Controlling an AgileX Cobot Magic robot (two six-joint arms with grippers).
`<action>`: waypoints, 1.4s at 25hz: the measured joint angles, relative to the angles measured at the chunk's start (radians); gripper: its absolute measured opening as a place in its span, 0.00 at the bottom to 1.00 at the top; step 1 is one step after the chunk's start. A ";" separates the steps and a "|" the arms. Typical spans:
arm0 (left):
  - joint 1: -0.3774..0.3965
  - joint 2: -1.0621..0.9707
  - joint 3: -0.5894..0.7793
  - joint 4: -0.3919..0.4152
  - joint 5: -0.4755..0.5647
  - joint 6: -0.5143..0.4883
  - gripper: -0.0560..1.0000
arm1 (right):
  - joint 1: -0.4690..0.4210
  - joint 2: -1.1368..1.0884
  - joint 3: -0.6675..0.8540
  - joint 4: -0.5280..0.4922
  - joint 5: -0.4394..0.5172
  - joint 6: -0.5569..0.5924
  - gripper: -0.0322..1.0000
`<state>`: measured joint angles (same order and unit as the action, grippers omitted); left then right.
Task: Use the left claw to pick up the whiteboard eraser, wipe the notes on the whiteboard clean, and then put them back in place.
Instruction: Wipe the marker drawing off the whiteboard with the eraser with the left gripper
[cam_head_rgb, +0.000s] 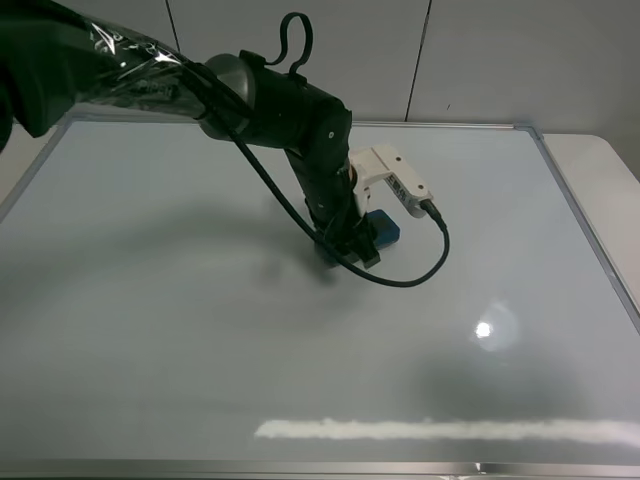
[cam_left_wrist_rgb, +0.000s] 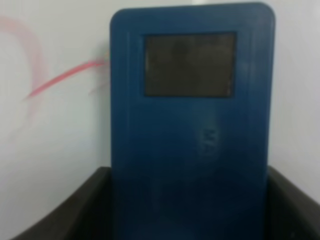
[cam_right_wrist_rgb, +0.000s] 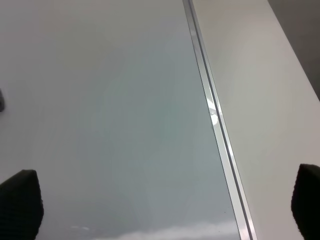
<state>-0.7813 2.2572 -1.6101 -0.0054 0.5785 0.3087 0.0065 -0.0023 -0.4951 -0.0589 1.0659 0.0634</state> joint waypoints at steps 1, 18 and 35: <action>-0.008 0.003 -0.016 -0.006 0.000 0.001 0.58 | 0.000 0.000 0.000 0.000 0.000 0.000 0.99; 0.017 0.128 -0.181 -0.026 -0.005 0.008 0.58 | 0.000 0.000 0.000 0.000 0.000 0.000 0.99; 0.358 0.131 -0.195 -0.041 -0.020 -0.008 0.58 | 0.000 0.000 0.000 0.000 0.000 0.000 0.99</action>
<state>-0.4232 2.3877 -1.8054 -0.0466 0.5589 0.3004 0.0065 -0.0023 -0.4951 -0.0589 1.0659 0.0634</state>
